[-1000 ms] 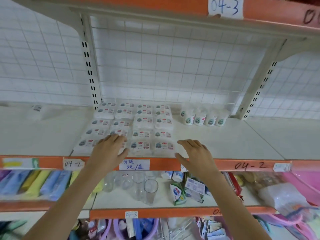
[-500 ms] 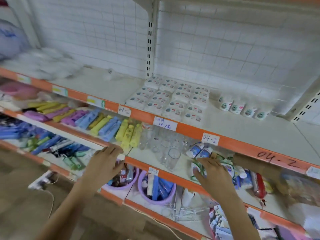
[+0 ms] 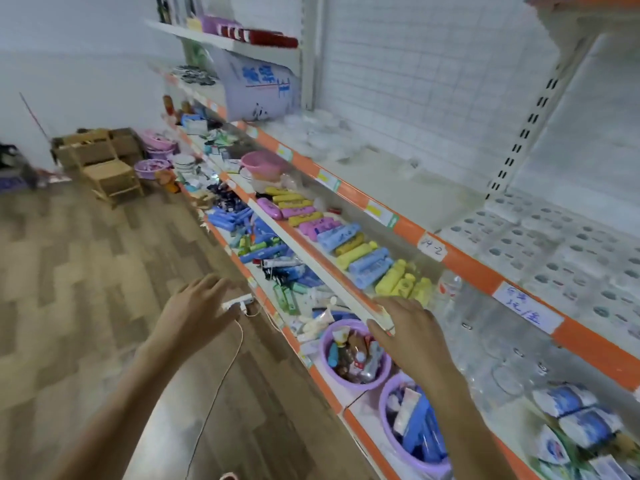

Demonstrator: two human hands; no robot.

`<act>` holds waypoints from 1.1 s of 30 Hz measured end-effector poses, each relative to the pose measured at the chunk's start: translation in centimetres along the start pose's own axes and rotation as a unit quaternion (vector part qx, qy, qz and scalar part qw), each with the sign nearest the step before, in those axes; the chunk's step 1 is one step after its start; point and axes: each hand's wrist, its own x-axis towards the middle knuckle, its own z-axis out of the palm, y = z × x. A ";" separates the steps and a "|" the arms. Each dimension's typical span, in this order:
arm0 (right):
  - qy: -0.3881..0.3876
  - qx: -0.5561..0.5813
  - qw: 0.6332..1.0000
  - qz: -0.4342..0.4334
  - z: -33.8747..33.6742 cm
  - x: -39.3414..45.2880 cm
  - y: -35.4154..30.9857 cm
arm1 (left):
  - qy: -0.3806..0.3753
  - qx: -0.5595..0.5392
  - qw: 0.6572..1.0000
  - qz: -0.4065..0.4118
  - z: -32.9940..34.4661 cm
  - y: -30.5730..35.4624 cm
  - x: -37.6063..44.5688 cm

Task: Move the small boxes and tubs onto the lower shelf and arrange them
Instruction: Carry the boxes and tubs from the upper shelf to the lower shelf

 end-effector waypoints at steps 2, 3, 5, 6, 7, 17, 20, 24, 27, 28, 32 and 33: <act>-0.005 0.014 0.999 -0.028 1.3 3.0 -1.9 | 0.006 0.005 0.999 -0.034 -0.4 -2.8 0.7; -0.004 0.015 0.999 -0.038 1.9 4.5 -2.7 | 0.007 0.010 0.999 -0.045 -0.5 -4.1 1.3; -0.005 0.014 0.999 -0.045 3.1 7.8 -4.4 | 0.011 0.016 0.998 -0.057 -0.6 -6.9 2.9; -0.006 0.013 0.999 -0.047 3.6 9.5 -5.2 | 0.011 0.017 0.998 -0.058 -0.6 -8.3 4.0; -0.005 0.013 0.999 -0.047 4.1 11.2 -6.1 | 0.011 0.018 0.998 -0.055 -0.5 -9.8 5.3; 0.005 0.028 1.000 -0.011 8.2 25.0 -12.8 | 0.001 0.014 1.000 -0.017 0.2 -22.1 15.8; -0.007 0.008 1.000 -0.006 9.4 28.1 -13.0 | -0.008 0.007 1.000 -0.015 1.8 -24.3 18.2; -0.005 0.001 1.000 0.026 10.5 32.7 -11.7 | -0.028 -0.005 1.000 -0.012 4.4 -25.7 22.8; 0.010 0.007 0.999 0.035 11.7 36.6 -9.6 | -0.031 -0.011 0.999 -0.001 6.2 -25.8 27.3; 0.015 0.007 0.999 0.037 12.0 38.2 -8.9 | -0.031 -0.013 0.999 0.003 6.9 -25.8 29.0; 0.056 0.014 0.998 0.013 12.7 45.3 -6.1 | -0.028 -0.004 1.000 0.011 9.0 -26.3 36.8; 0.069 0.016 0.997 0.014 12.6 47.3 -5.5 | -0.024 -0.006 1.000 0.017 9.2 -26.4 39.0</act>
